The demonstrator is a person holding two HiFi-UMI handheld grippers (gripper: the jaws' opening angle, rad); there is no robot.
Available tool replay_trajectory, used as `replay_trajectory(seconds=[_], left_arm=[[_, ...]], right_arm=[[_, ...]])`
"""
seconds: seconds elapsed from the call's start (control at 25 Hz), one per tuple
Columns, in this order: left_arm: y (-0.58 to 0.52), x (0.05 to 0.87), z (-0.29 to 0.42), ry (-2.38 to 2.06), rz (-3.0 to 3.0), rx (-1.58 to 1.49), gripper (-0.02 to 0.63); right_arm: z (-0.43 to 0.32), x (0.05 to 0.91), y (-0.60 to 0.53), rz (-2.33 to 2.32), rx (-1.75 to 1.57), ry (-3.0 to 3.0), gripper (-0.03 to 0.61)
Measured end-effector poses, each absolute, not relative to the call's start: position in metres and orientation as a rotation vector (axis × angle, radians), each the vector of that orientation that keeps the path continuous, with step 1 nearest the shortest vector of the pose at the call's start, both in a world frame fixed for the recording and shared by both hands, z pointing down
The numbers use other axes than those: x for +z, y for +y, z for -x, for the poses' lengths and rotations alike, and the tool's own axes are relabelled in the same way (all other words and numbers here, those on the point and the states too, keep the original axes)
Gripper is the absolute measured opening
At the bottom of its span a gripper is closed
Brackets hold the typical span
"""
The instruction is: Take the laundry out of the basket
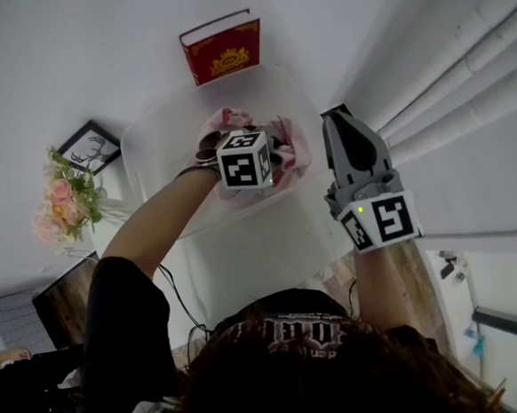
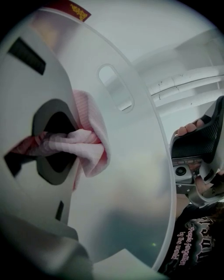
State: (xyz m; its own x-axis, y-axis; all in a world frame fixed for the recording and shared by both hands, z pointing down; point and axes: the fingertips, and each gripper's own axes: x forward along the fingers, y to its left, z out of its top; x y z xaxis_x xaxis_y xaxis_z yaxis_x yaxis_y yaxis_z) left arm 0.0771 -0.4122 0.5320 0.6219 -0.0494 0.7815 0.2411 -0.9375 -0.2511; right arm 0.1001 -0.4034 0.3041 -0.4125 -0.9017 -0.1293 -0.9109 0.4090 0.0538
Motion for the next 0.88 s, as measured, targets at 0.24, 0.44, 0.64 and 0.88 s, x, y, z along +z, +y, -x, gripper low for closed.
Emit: replay_trajectory(seconds=[0.24,0.44,0.64,0.88], left_arm=[[-0.421,0.515,-0.073,-0.079,2.559,-1.19,0.048],[-0.432,0.499,-0.067,0.039,2.624,-1.141,0.046],[-0.435,0.49,-0.064,0.111,2.65,-1.101,0.048],[-0.439,0.471,-0.059,0.201,2.676,-1.031,0.046]], right_arm=[[-0.097,0.301,-0.405,1.636,0.184,2.574,0.029],[-0.094,0.294,-0.407,1.612,0.198,2.572,0.028],[-0.089,0.285,-0.41,1.582,0.222,2.572,0.029],[-0.083,0.277,-0.41,1.559,0.241,2.572,0.029]])
